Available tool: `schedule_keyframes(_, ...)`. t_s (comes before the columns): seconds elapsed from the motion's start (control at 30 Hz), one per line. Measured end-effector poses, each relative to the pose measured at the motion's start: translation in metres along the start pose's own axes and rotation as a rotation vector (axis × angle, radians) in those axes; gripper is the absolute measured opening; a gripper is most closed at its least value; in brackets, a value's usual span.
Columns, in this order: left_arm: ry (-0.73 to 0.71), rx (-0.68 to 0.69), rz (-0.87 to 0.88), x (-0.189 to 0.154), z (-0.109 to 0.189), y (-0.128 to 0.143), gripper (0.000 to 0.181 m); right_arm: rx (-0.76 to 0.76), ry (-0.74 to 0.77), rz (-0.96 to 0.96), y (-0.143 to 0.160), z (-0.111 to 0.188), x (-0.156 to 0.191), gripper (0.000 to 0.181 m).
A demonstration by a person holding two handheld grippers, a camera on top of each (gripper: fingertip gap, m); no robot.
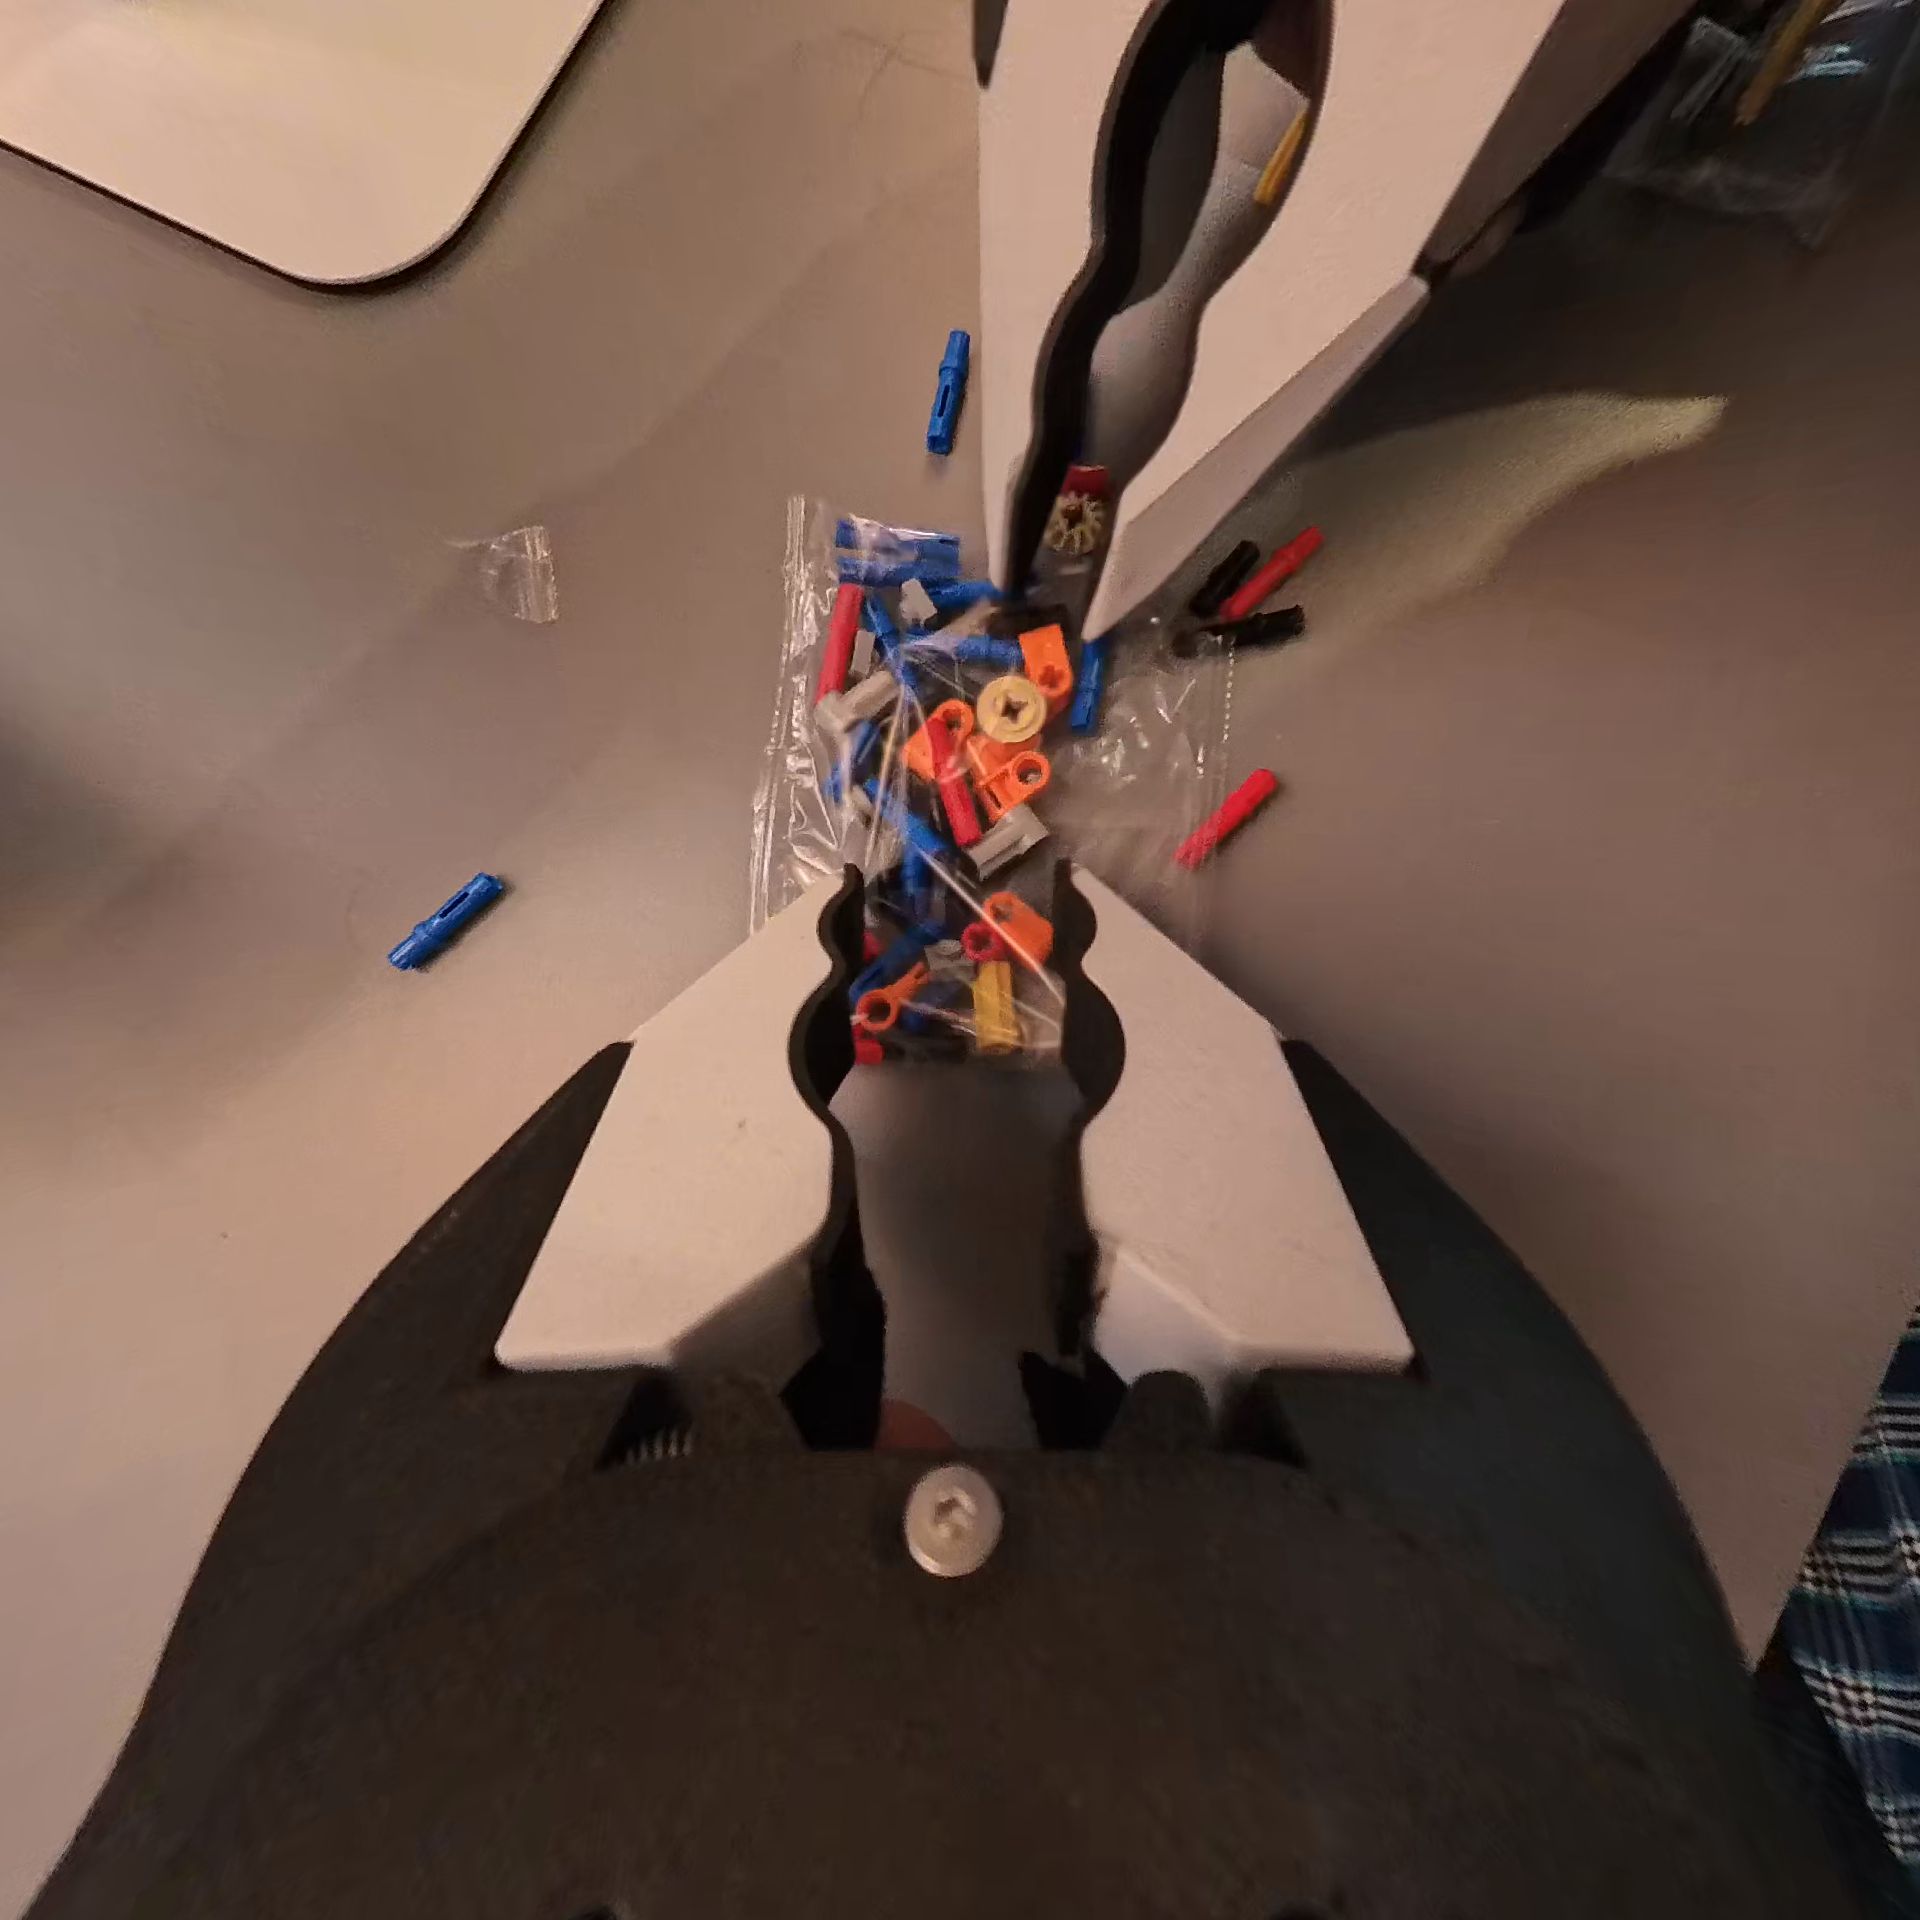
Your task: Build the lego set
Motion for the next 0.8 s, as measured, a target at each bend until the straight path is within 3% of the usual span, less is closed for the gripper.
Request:
schedule_keyframes(0.03, 0.002, 0.000, 0.000, -0.001, 0.000, 0.000, 0.035, -0.001, 0.003, 0.008, -0.001, 0.000, 0.001, 0.014)
schedule_keyframes(0.53, 0.030, 0.000, 0.001, -0.004, -0.002, 0.000, 0.046, -0.062, -0.007, 0.115, -0.021, -0.004, 0.020, 0.048)
schedule_keyframes(0.7, 0.034, -0.002, 0.005, -0.004, -0.002, 0.000, 0.047, -0.001, -0.011, 0.145, -0.022, -0.014, 0.024, 0.048)
schedule_keyframes(0.8, 0.037, -0.006, 0.006, -0.004, -0.002, 0.000, 0.047, 0.003, -0.025, 0.164, -0.021, -0.014, 0.027, 0.036)
Point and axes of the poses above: each gripper's, where its closed fingertips meet, z back along the fingers, y out of its underside, x = y × z across the jaws, the point moved 6 cm from there along z, back along the fingers, and after that the axes turned 13 degrees about x, right-handed, at the moved point
